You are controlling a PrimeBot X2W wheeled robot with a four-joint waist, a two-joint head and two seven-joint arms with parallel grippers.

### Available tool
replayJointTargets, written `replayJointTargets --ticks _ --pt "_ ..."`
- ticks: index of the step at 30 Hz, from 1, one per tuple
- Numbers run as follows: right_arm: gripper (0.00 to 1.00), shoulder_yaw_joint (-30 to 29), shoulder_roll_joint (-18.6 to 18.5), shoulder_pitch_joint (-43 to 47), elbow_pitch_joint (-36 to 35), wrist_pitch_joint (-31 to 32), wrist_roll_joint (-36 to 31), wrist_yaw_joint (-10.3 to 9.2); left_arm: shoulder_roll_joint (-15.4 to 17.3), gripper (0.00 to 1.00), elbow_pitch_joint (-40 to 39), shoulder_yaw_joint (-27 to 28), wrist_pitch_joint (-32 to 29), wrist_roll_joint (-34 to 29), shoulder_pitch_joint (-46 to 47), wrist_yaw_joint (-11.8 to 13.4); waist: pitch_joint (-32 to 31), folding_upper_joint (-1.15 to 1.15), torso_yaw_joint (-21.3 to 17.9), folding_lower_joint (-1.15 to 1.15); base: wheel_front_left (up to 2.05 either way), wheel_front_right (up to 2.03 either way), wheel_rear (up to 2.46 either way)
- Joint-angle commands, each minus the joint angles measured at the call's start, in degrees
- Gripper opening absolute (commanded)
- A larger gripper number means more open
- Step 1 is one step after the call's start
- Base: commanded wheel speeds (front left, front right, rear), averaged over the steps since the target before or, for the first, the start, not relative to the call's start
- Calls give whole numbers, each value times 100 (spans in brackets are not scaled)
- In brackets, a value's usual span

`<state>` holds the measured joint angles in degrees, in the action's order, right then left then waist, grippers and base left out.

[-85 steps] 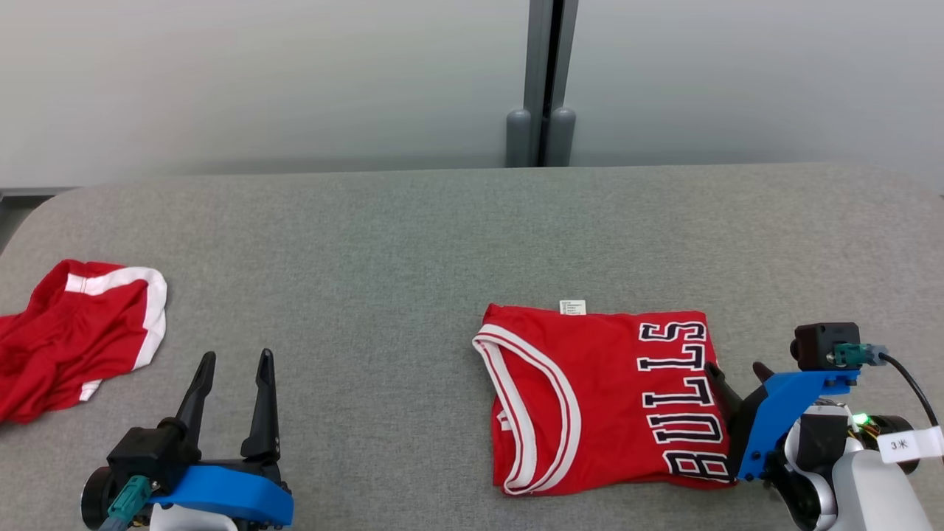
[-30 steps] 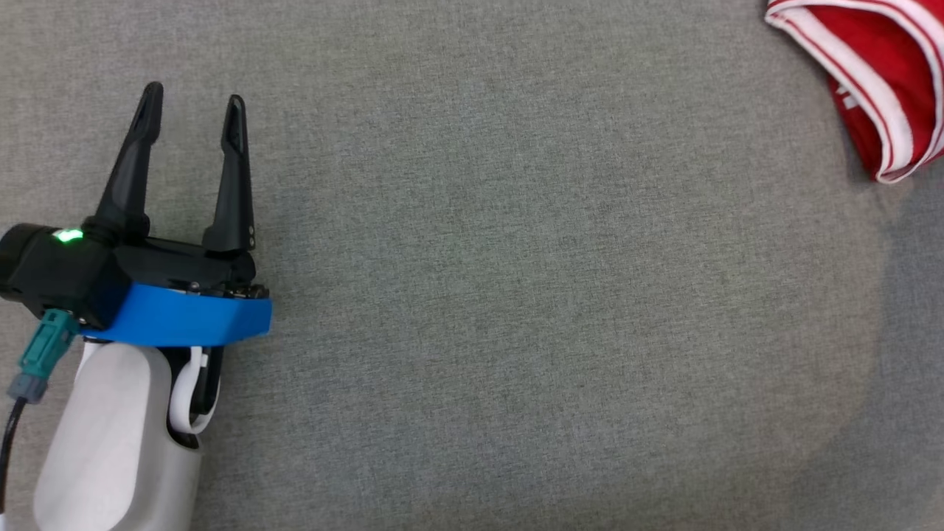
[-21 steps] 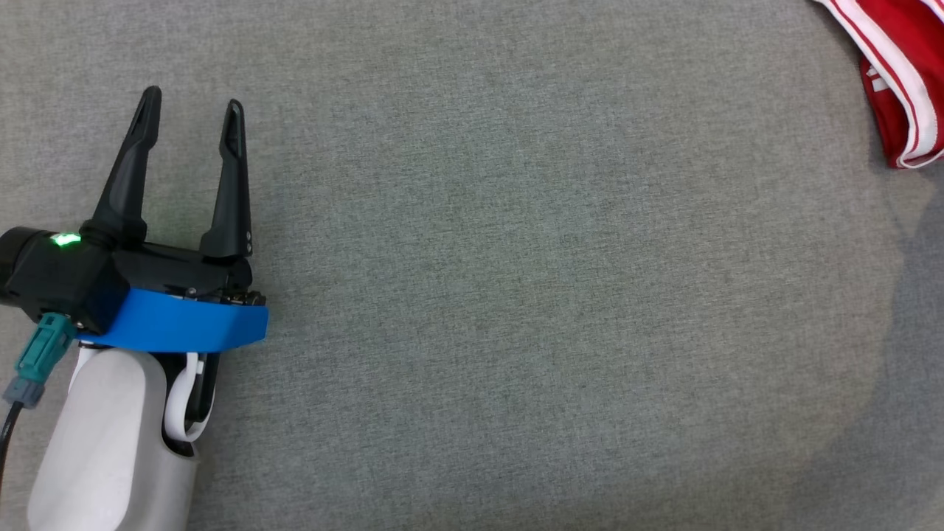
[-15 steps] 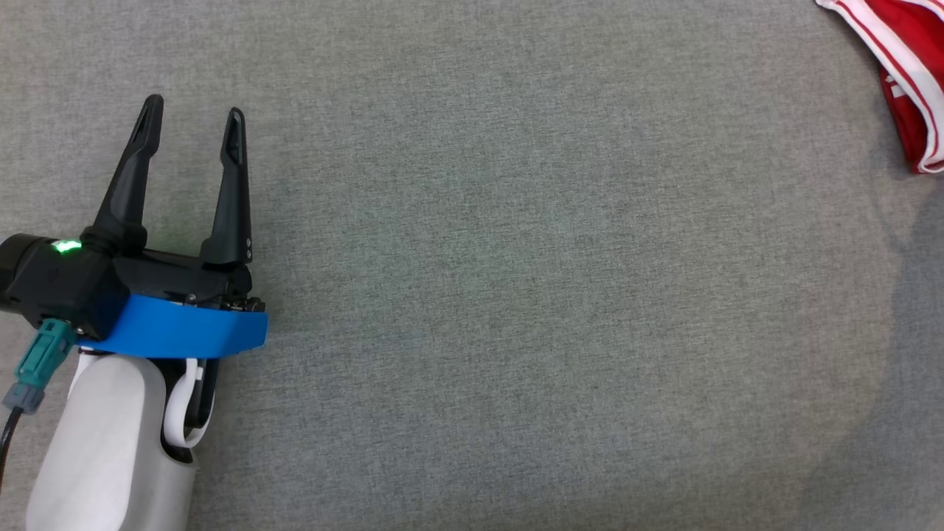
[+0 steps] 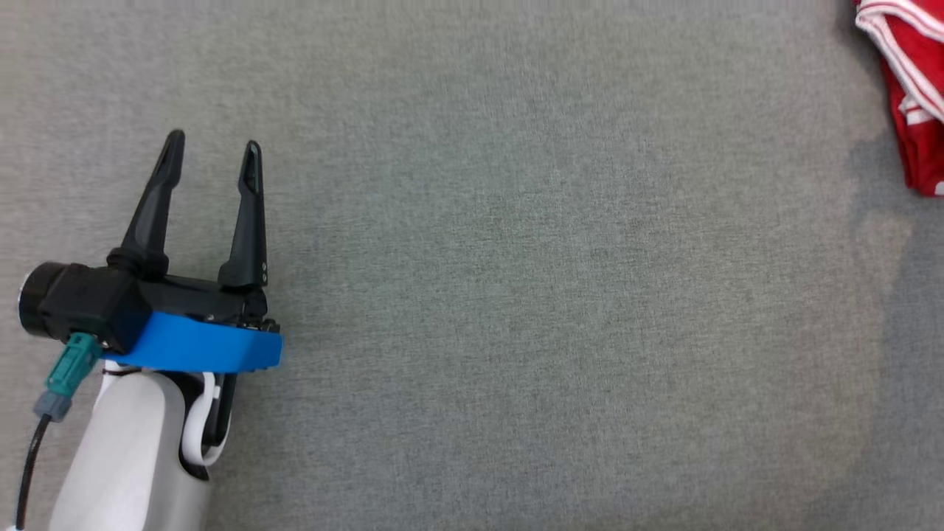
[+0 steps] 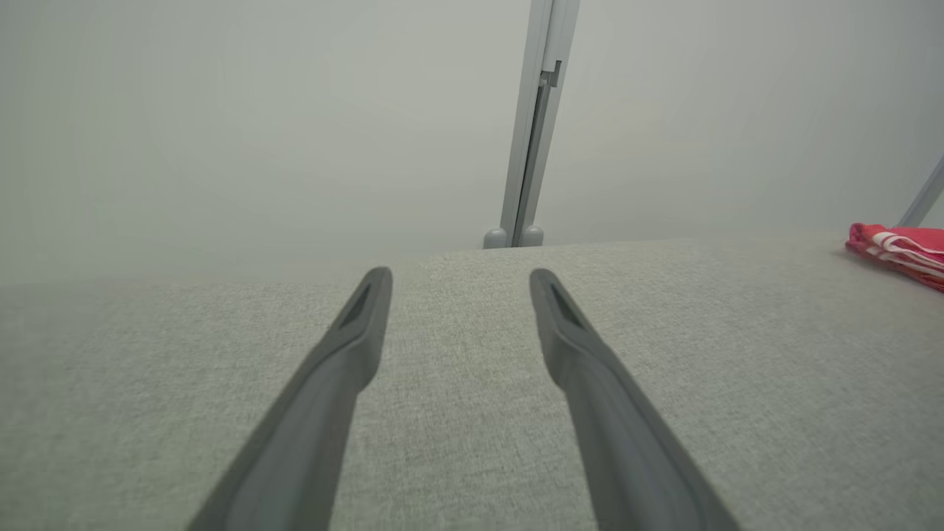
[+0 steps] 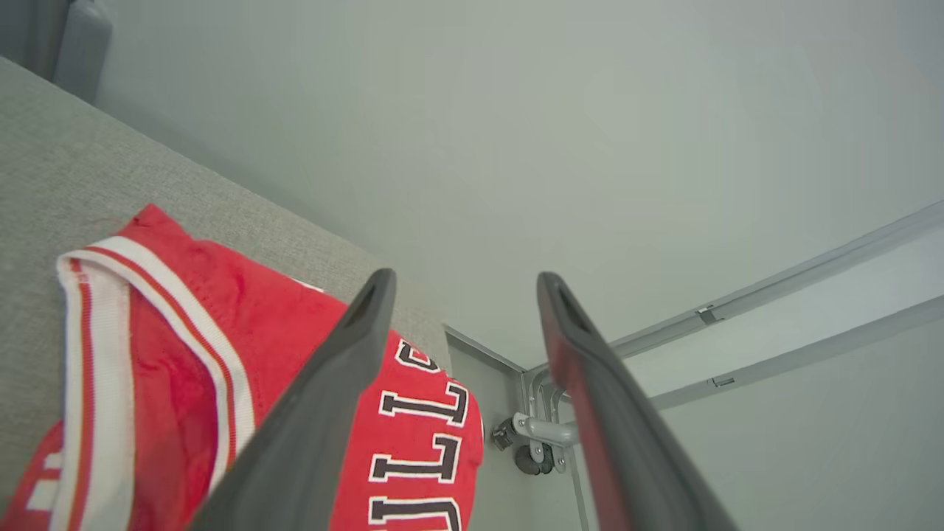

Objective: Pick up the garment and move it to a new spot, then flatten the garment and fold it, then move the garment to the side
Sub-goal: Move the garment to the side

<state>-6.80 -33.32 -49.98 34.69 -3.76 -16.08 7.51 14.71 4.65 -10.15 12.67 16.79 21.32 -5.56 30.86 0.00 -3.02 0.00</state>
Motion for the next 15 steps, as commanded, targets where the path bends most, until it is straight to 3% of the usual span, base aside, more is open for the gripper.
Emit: replayJointTargets --ticks 1,8,15 --pt "100 -12 96 163 44 -76 79 -3 -15 100 50 -6 40 33 -35 27 -136 0 -26 0 0 0 0" --pt "100 -95 841 1206 -113 -623 791 -2 -160 100 533 7 163 139 -461 58 -989 0 92 0 0 0 0" --pt "100 -44 1484 2535 -1014 -676 1520 -2 -246 100 807 116 224 244 -1059 142 -1789 0 214 0 0 0 0"
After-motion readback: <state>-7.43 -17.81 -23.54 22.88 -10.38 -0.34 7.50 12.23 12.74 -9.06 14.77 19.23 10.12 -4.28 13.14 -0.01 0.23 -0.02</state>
